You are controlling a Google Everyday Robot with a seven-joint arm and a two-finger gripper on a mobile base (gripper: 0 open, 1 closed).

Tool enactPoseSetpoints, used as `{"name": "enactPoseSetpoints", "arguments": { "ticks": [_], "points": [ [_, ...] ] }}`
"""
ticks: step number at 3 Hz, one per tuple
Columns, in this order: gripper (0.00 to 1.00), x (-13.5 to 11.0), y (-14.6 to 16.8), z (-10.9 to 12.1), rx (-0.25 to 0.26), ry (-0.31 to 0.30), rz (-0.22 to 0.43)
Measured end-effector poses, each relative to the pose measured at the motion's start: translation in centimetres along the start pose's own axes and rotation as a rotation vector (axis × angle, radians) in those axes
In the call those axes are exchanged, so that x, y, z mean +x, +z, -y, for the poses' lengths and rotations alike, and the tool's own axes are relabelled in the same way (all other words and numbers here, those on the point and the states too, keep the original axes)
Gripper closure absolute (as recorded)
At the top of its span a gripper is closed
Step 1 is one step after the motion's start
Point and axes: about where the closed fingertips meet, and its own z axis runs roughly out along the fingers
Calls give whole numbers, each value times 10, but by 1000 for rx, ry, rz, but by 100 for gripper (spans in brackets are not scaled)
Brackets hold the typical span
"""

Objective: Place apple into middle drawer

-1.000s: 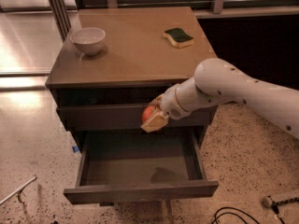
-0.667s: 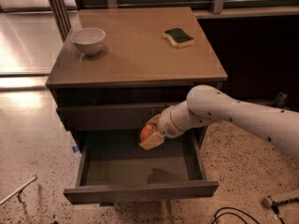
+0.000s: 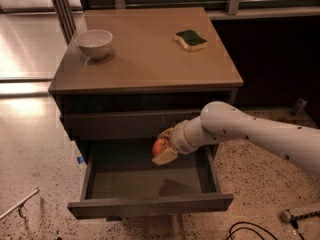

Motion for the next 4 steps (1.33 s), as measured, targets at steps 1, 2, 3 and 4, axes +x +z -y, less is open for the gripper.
{"name": "enactPoseSetpoints", "arguments": {
  "ticks": [1, 2, 3, 4],
  "points": [
    [100, 34, 36, 6, 30, -98, 24],
    [100, 87, 88, 8, 6, -115, 17],
    [100, 87, 88, 8, 6, -115, 17],
    [100, 100, 99, 6, 16, -157, 5]
  ]
}}
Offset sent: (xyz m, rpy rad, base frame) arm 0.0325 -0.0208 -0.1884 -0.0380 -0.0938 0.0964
